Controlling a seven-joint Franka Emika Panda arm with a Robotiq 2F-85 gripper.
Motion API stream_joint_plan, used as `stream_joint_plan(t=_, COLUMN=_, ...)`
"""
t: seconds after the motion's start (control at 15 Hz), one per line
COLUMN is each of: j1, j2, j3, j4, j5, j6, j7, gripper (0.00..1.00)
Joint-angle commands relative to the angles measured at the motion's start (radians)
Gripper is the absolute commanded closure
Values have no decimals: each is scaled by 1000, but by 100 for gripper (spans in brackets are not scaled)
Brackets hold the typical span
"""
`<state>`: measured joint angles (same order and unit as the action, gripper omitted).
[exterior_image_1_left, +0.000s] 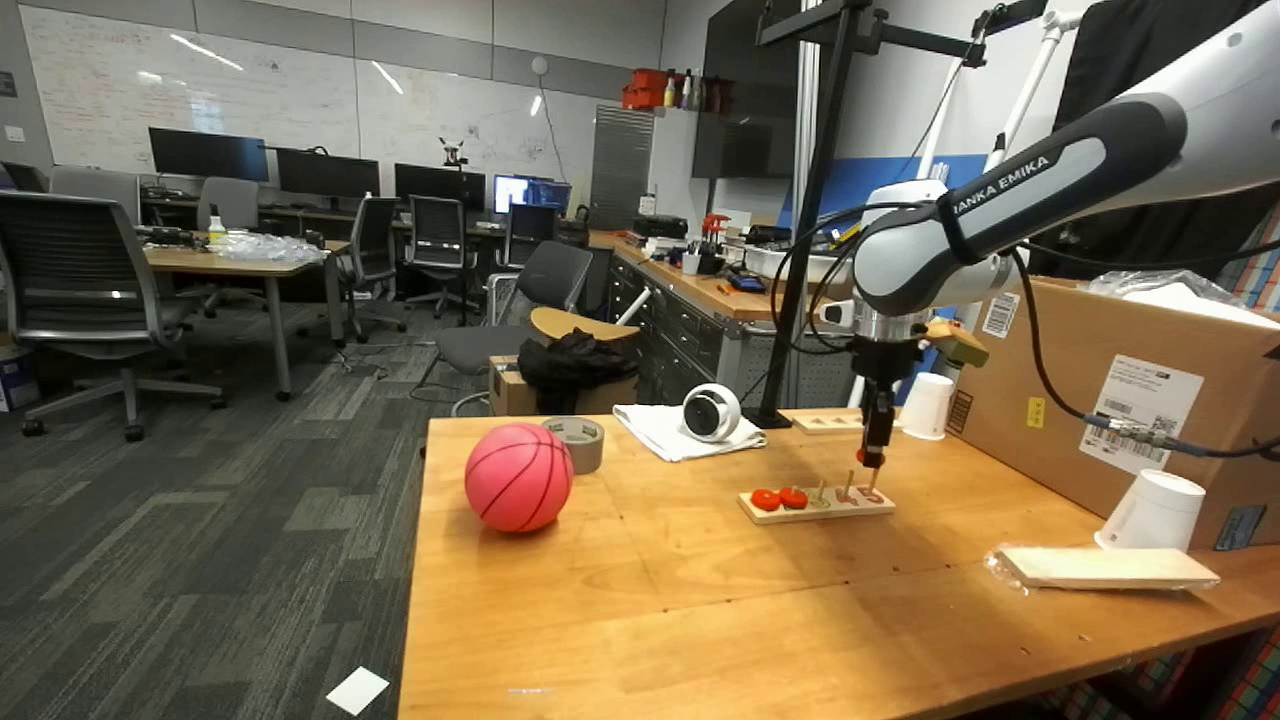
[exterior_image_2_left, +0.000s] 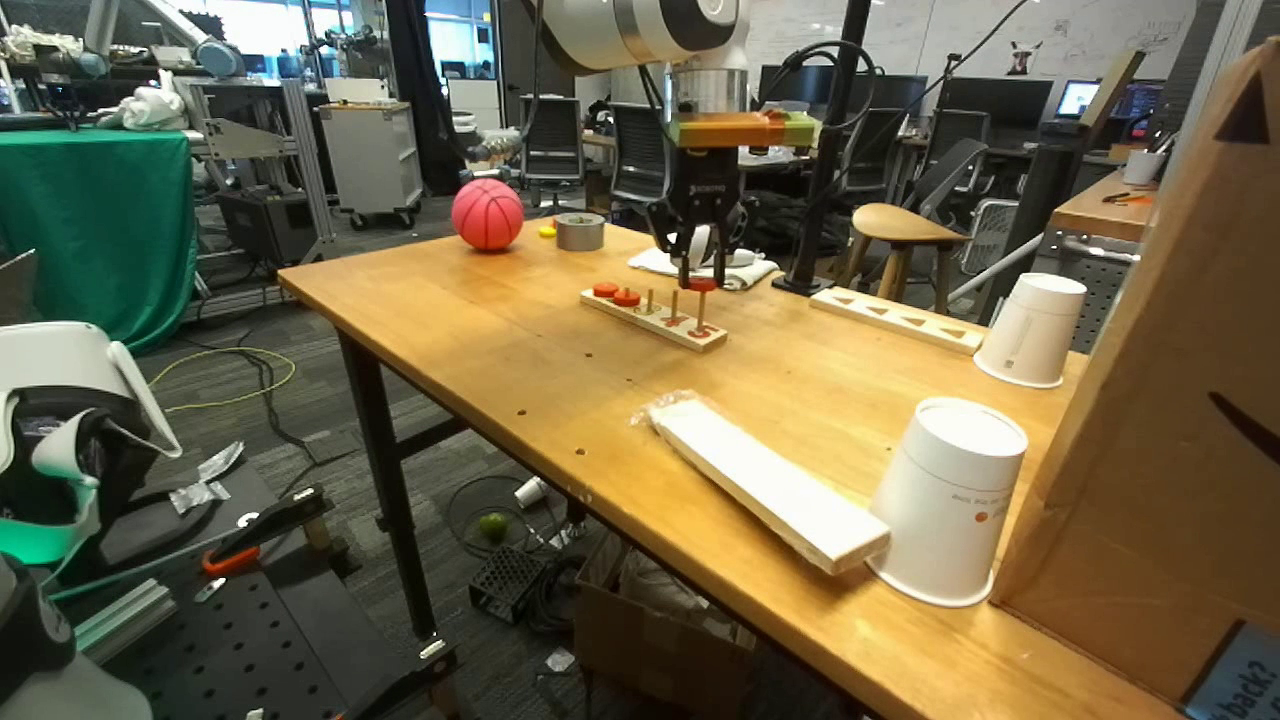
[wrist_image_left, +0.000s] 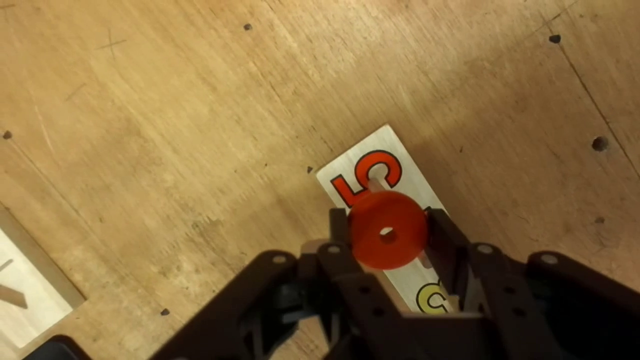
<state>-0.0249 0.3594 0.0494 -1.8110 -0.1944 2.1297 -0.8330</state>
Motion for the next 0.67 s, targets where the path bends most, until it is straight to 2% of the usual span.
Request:
stream_joint_plan(t=0.0, j1=-3, j2=-14, j3=-2, j4=13, j5=-16, j6=-1, j7=-4, gripper=83)
stream_joint_plan(t=0.6, j1=-8, j2=-19, j3=-5, j4=1, j5=-8, j6=-12, j7=0, gripper=83)
